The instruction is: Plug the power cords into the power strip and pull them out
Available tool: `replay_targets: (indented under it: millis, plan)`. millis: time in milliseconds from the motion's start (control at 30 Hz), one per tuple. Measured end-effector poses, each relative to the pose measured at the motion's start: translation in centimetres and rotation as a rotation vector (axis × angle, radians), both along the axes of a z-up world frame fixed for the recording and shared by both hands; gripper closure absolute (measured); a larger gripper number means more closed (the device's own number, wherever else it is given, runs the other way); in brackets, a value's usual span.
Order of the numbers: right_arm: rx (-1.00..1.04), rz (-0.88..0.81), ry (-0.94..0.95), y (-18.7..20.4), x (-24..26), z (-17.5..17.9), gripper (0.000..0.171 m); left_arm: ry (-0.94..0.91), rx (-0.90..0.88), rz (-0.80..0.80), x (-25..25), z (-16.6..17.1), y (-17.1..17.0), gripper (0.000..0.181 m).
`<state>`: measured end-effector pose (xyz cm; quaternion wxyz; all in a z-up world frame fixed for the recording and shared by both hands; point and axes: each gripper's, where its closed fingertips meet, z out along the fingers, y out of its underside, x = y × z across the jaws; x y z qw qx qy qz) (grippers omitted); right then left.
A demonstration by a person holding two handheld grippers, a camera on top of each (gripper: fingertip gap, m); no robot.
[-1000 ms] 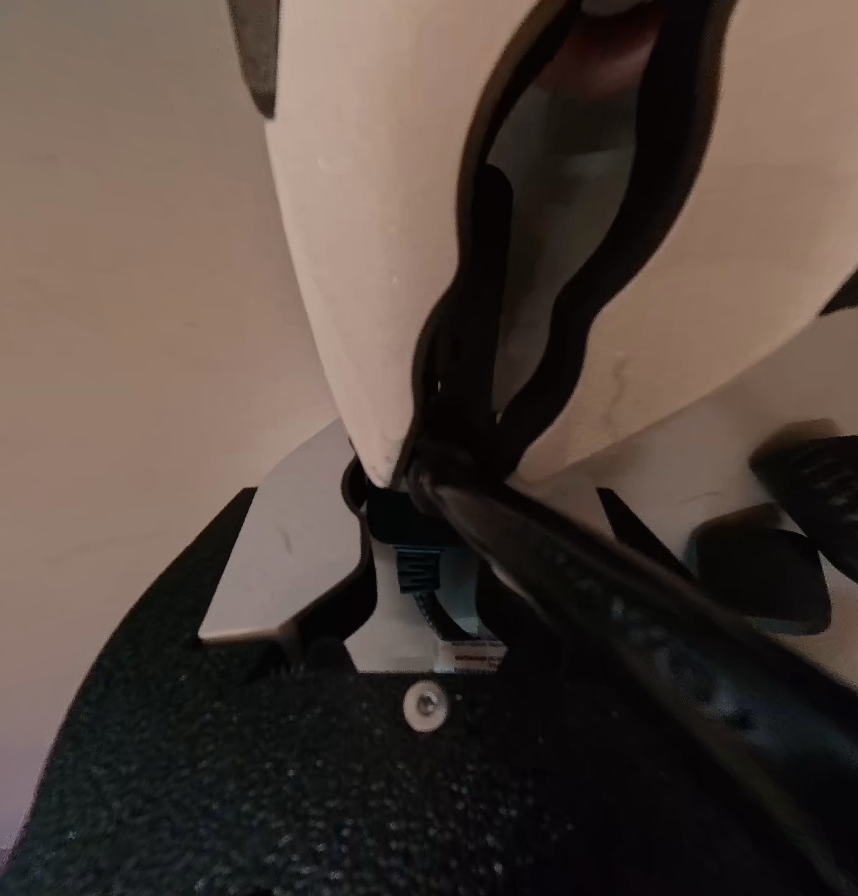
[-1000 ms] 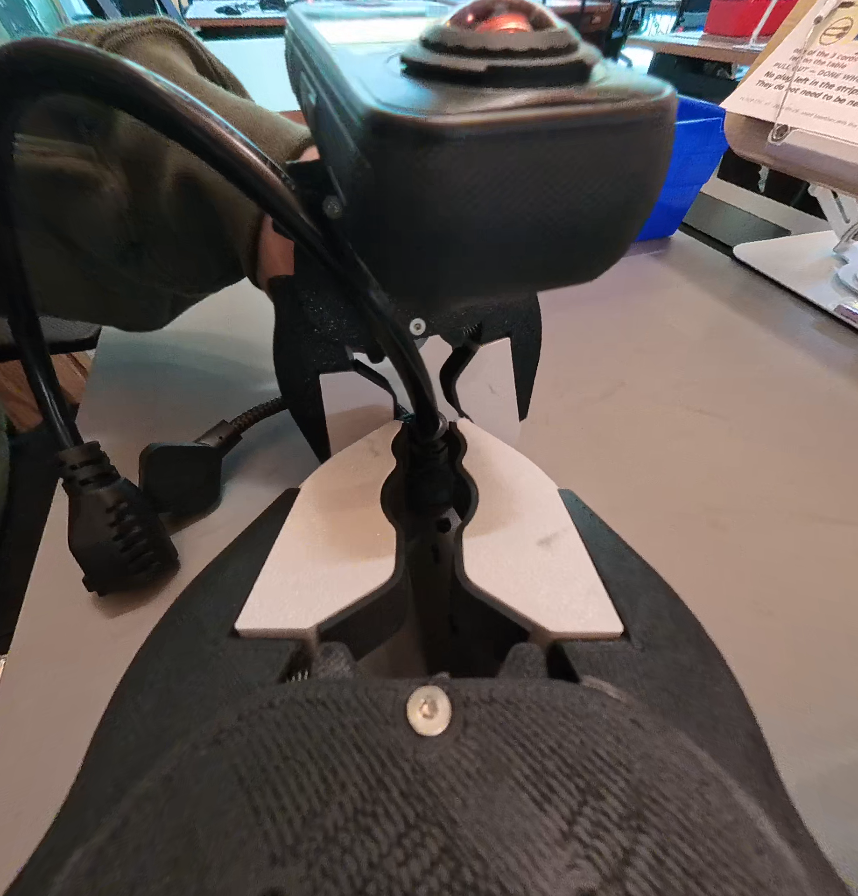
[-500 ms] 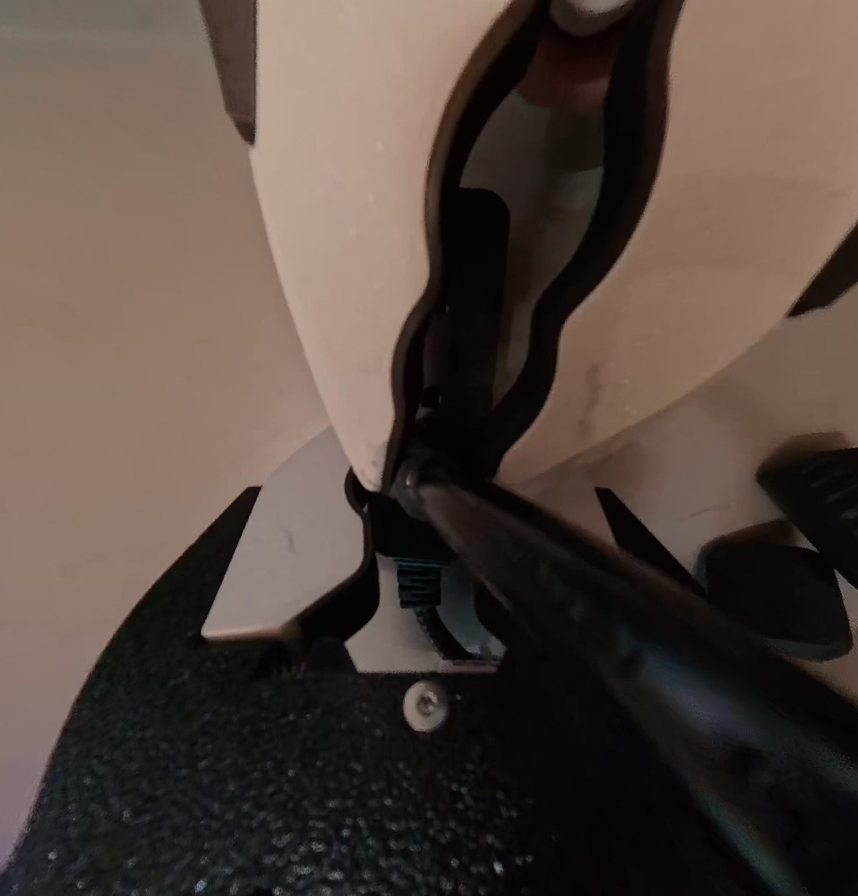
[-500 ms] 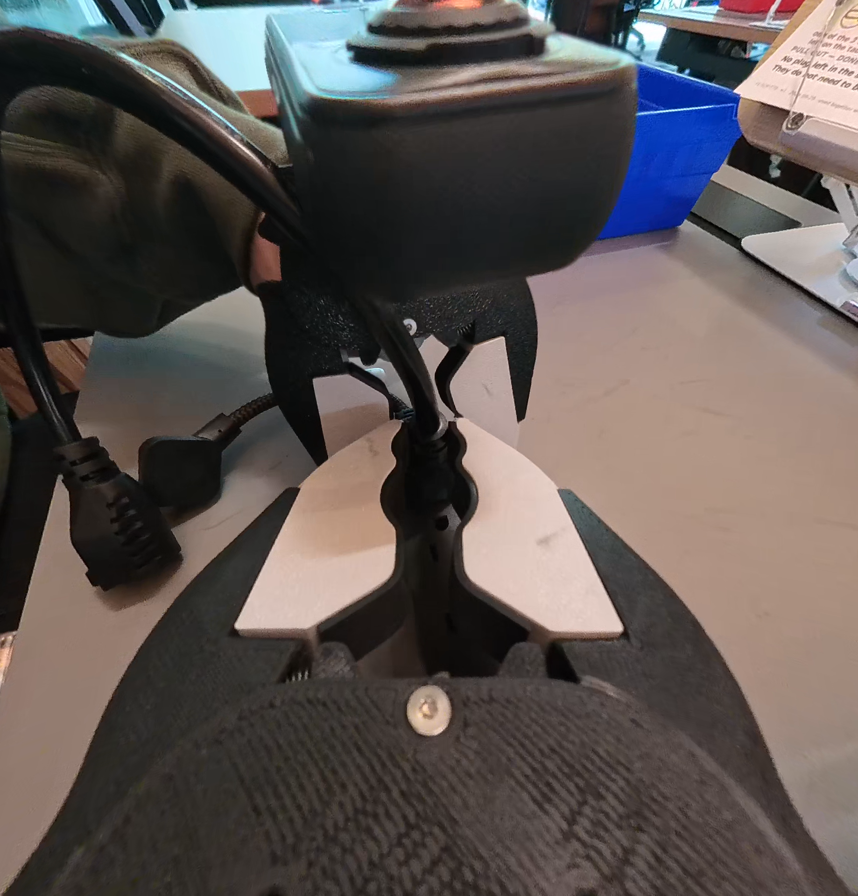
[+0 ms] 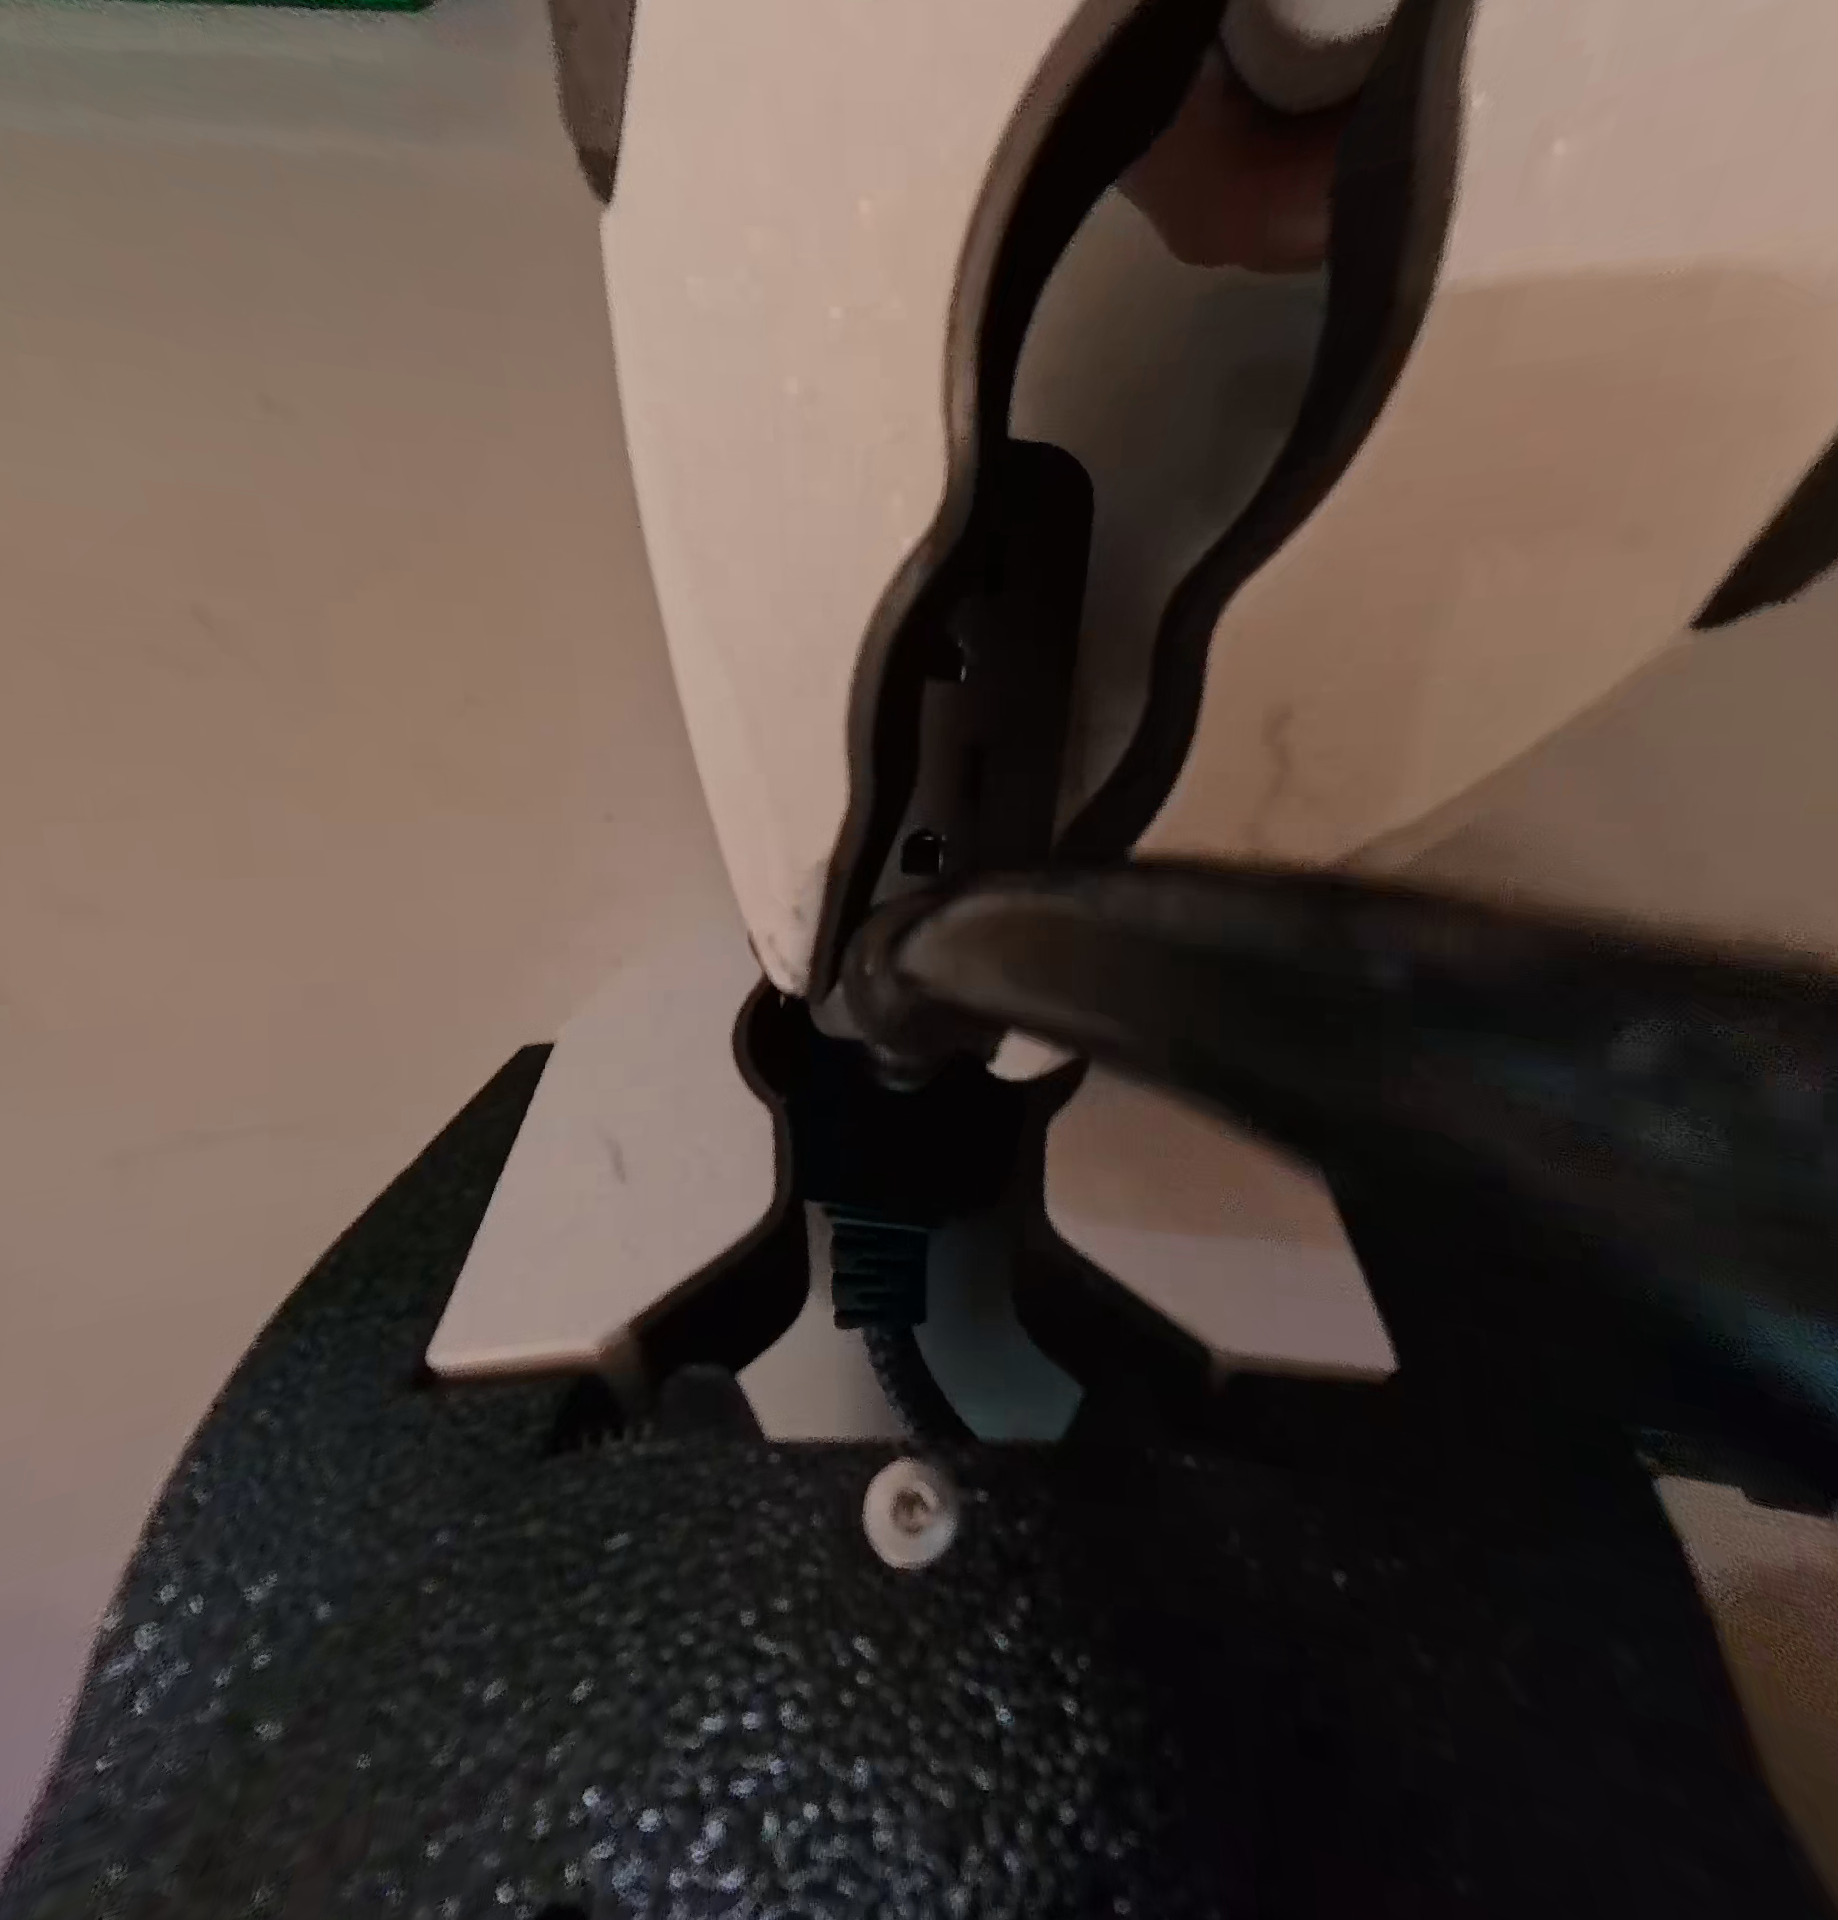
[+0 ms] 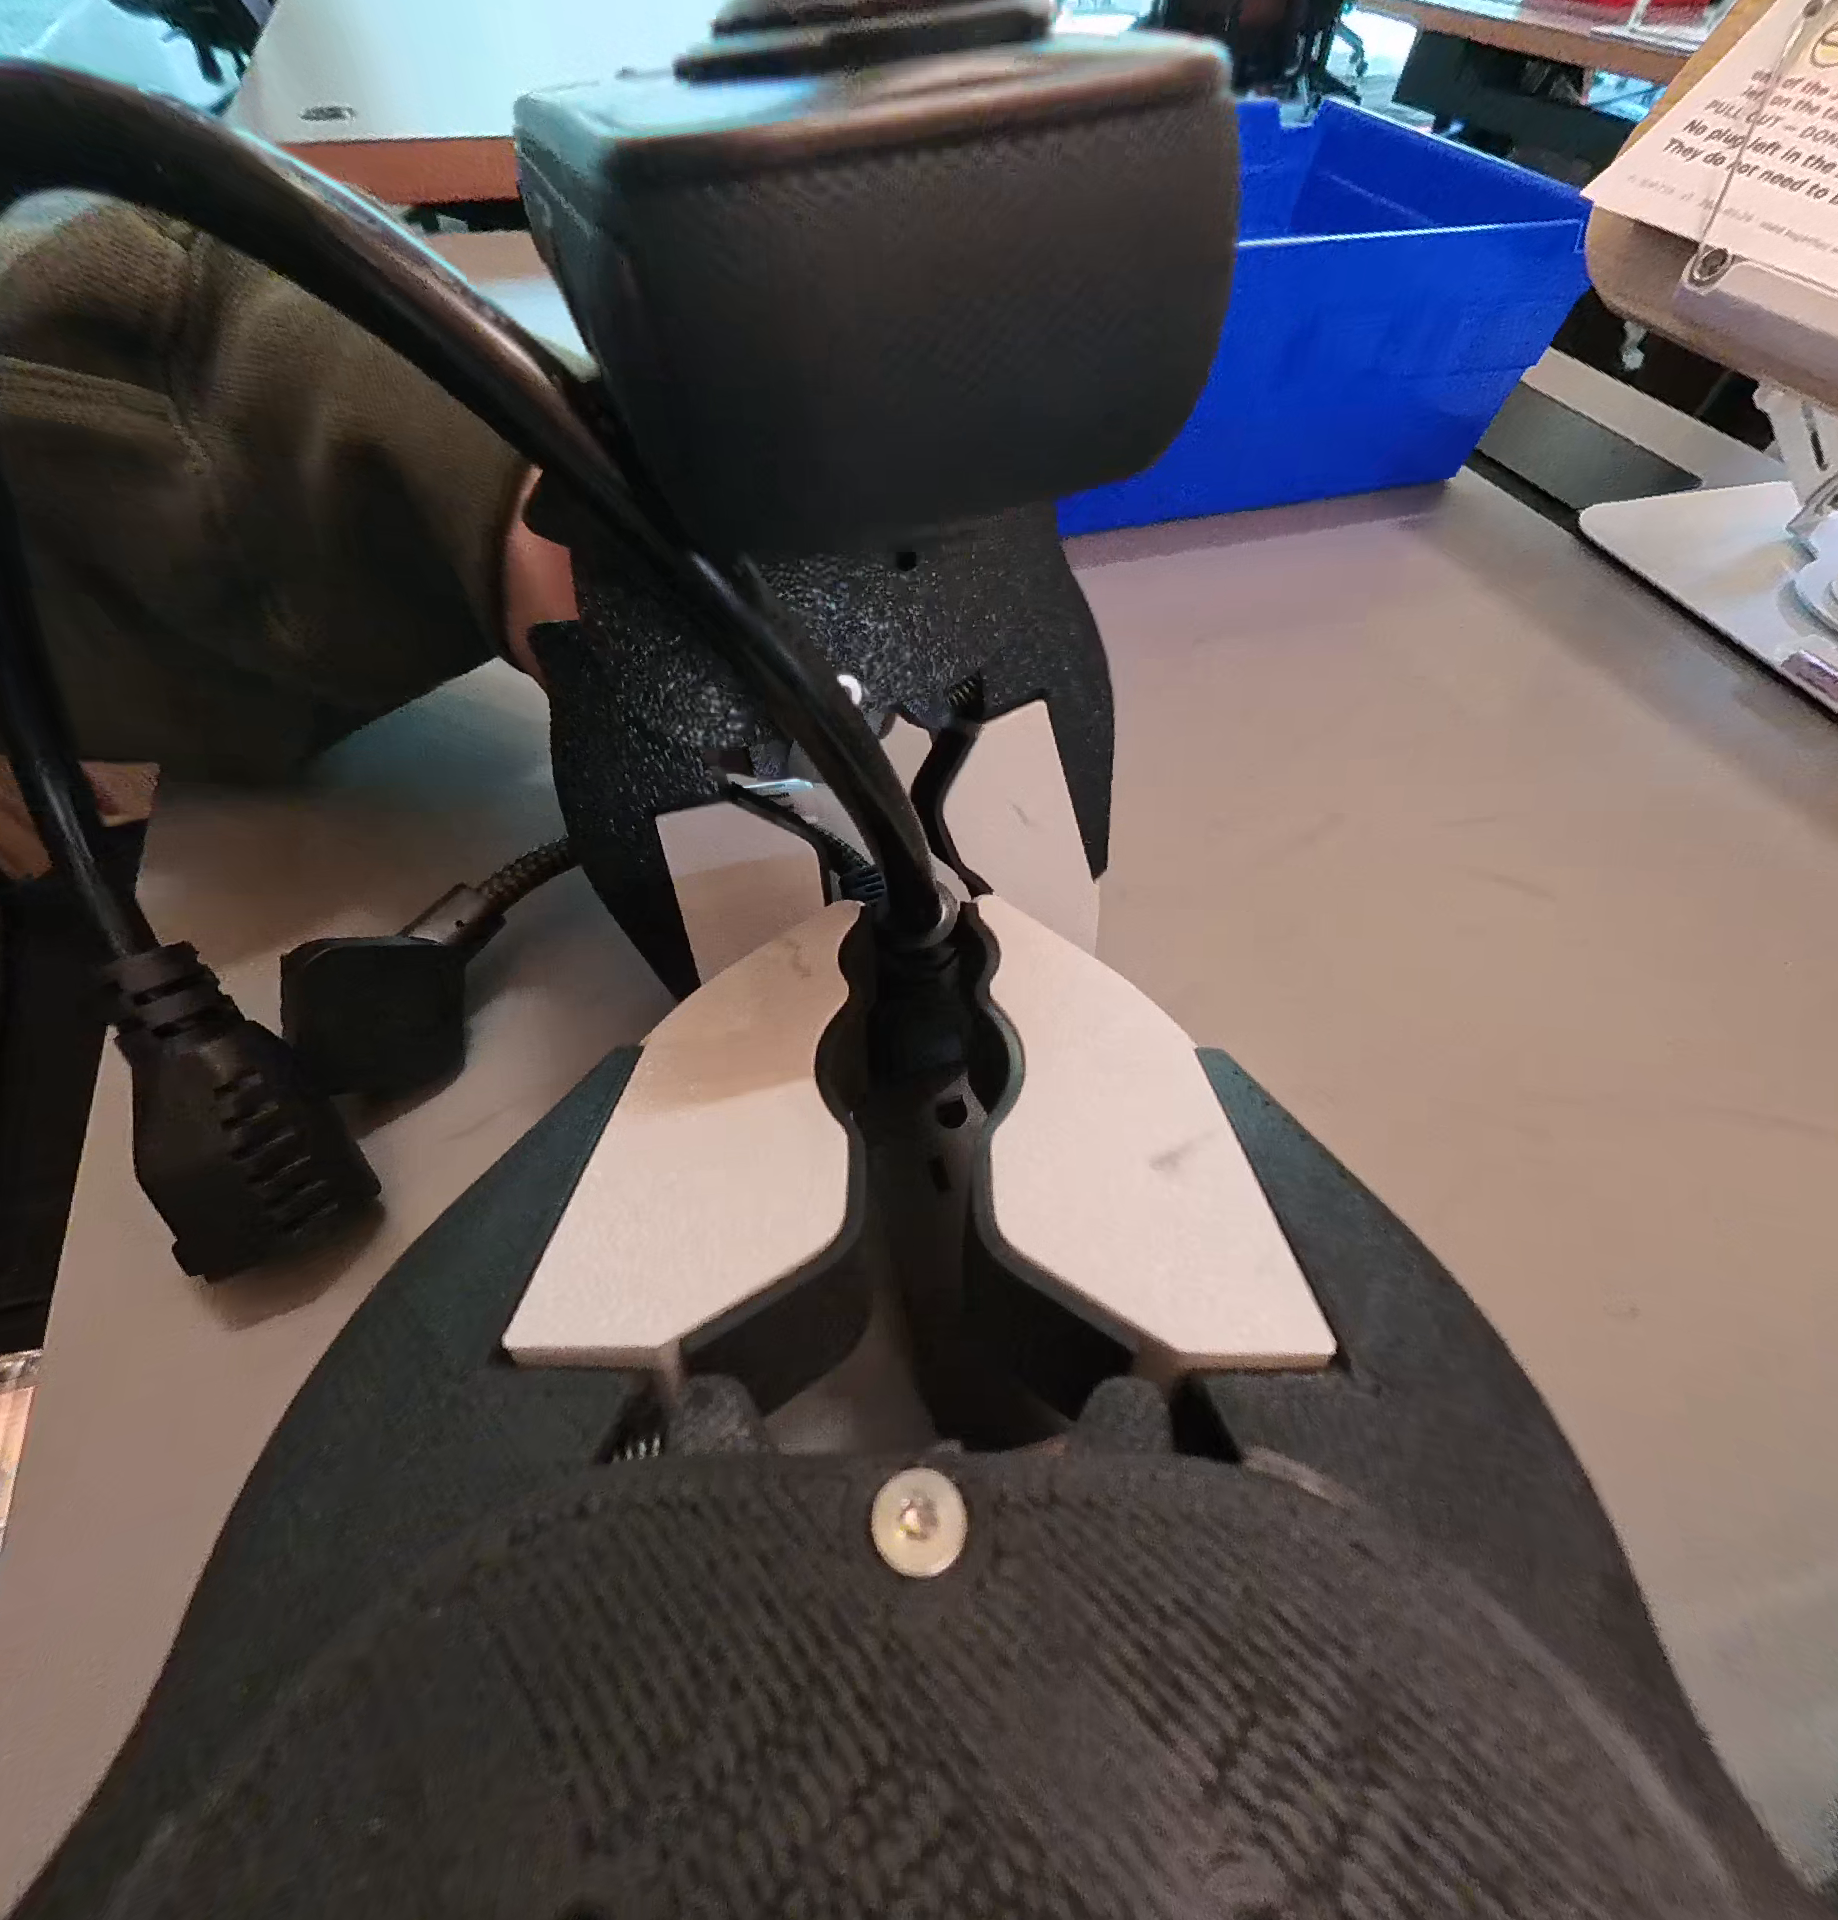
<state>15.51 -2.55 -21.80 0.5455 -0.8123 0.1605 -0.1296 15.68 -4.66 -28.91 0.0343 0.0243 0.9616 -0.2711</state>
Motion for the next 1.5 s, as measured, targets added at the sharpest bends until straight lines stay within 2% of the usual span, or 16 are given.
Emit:
replay_targets:
  millis: [33,200,667,1167,1500]
  plan:
    - [0.009,0.000,0.006,0.0,0.0,0.0,0.156,0.005,-0.013,0.001,0.0,0.0,0.0,0.136]
    - [0.011,0.010,0.004,0.1,-0.3,0.0,0.156,0.020,-0.027,-0.007,-0.4,0.0,0.1,0.136]
    - [0.062,0.011,0.023,-0.4,-0.1,0.0,0.156,0.072,0.195,-0.028,-0.6,-0.3,0.2,0.135]
    - [0.115,0.053,-0.034,-0.7,-0.3,0.8,0.155,0.071,0.204,-0.024,-0.6,-0.3,0.2,0.135]
    - [0.124,0.084,-0.040,-0.7,-0.5,1.2,0.161,0.071,0.185,-0.021,-0.7,-0.3,0.0,0.136]
